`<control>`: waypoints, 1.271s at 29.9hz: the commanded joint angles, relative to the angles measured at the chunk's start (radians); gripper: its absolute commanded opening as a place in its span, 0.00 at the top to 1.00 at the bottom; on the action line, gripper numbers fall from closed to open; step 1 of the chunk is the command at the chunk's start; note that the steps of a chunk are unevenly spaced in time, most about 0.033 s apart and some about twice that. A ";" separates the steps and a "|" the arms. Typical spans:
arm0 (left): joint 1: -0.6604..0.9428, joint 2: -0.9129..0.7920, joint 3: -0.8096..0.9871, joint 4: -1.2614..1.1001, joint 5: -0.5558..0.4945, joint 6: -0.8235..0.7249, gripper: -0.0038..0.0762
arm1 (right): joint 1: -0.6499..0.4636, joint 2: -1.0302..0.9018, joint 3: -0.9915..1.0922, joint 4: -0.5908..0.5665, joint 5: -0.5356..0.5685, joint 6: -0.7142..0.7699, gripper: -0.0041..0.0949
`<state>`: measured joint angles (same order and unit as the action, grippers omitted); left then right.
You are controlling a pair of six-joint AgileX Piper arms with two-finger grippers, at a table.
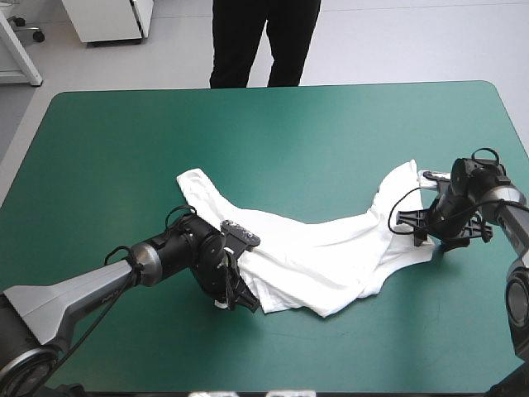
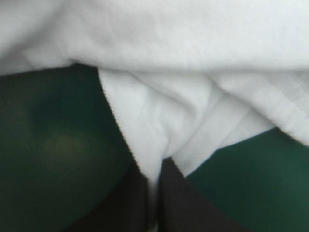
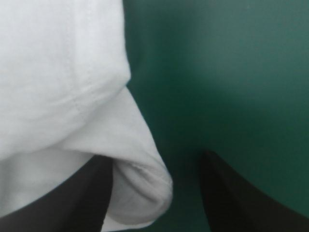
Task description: Fold the cloth
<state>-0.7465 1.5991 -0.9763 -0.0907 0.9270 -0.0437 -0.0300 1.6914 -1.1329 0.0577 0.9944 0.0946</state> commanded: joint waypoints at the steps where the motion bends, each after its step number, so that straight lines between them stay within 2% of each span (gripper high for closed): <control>1: -0.010 0.003 0.004 -0.056 -0.035 -0.005 0.96 | 0.010 -0.016 -0.011 0.012 -0.007 -0.010 0.44; 3: -0.010 0.003 0.004 -0.056 -0.035 -0.005 0.96 | 0.019 -0.016 0.003 0.031 -0.007 -0.008 0.45; 5: -0.010 0.003 0.002 -0.056 -0.035 -0.005 0.96 | 0.030 -0.016 0.014 0.041 -0.007 -0.008 0.52; 8: -0.010 0.003 0.000 -0.056 -0.035 -0.006 0.96 | 0.042 -0.016 0.021 0.045 -0.001 -0.010 0.79; 9: -0.008 0.003 -0.003 -0.056 -0.035 -0.009 0.96 | 0.042 -0.016 0.021 0.049 0.000 -0.010 0.91; 10: -0.008 0.003 -0.007 -0.053 -0.033 -0.009 0.96 | 0.042 -0.018 0.021 0.049 0.003 -0.010 0.97; 16: 0.009 -0.025 -0.099 0.003 0.030 -0.009 0.96 | 0.042 -0.079 -0.019 0.019 0.061 -0.021 0.98; 23: 0.162 -0.139 -0.333 0.009 0.158 0.044 0.96 | 0.042 -0.230 -0.188 -0.004 0.152 -0.029 0.98; 31: 0.315 -0.200 -0.706 0.011 0.319 0.153 0.96 | 0.042 -0.328 -0.519 0.007 0.248 -0.043 0.98; 35: 0.351 -0.200 -0.910 0.052 0.331 0.166 0.96 | 0.042 -0.340 -0.705 0.072 0.253 -0.078 0.98; 38: 0.351 -0.200 -1.039 0.091 0.301 0.169 0.96 | 0.042 -0.340 -0.864 0.136 0.250 -0.124 0.98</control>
<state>-0.3989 1.4383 -1.8898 -0.0274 1.2519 0.1203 0.0097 1.3914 -1.8509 0.1428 1.2496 0.0161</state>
